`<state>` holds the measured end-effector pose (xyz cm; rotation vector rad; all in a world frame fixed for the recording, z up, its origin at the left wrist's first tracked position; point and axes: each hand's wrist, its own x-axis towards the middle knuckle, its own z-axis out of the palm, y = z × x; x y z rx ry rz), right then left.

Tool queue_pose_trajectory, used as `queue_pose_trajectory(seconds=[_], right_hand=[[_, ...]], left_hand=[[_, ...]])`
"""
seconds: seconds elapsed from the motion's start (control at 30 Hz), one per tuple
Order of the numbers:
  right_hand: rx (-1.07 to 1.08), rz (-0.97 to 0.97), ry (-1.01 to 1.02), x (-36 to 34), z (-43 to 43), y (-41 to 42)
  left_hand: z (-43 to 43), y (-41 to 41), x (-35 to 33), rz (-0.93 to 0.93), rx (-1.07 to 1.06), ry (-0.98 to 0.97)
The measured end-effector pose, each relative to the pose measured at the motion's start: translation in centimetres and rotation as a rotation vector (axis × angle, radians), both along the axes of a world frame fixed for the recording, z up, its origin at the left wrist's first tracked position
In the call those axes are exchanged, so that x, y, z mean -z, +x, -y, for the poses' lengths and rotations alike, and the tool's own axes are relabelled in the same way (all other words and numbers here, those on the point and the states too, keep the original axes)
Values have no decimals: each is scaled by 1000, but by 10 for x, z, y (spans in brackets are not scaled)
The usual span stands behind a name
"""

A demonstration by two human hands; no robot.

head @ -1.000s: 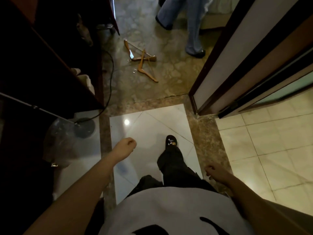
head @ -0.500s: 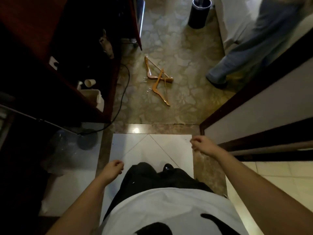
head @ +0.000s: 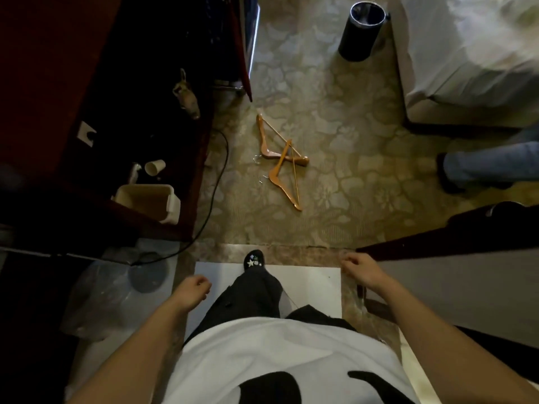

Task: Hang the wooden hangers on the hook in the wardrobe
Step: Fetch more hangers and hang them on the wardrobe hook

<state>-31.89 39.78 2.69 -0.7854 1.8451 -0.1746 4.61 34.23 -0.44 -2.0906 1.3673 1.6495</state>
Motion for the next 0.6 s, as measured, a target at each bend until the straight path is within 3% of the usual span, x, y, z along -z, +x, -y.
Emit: queue_pose_trajectory(seconds=[0.2,0.4,0.6], right_hand=[[130,-23,128,12,20,-11],[224,11,124,10,71,-32],[34,12,114,12,168,-83]], left_hand=[[144,-38,-19,-76,177,-108],[225,-78,-27,-106,173,-139],[247,-91,-6,-18,147,-50]])
